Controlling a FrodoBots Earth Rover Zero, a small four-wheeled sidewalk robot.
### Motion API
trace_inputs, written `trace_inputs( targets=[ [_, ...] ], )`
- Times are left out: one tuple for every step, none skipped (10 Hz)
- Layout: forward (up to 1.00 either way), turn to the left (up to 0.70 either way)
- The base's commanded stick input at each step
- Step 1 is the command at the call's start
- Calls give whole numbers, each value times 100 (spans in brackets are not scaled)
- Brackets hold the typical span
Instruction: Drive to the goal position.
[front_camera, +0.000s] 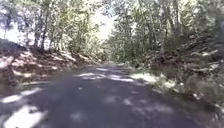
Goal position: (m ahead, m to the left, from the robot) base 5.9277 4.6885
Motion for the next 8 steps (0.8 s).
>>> trace_inputs(
  targets=[
    [45,0],
    [45,0],
    [45,0],
    [45,0],
    [45,0],
    [45,0],
    [45,0],
    [45,0]
  ],
)
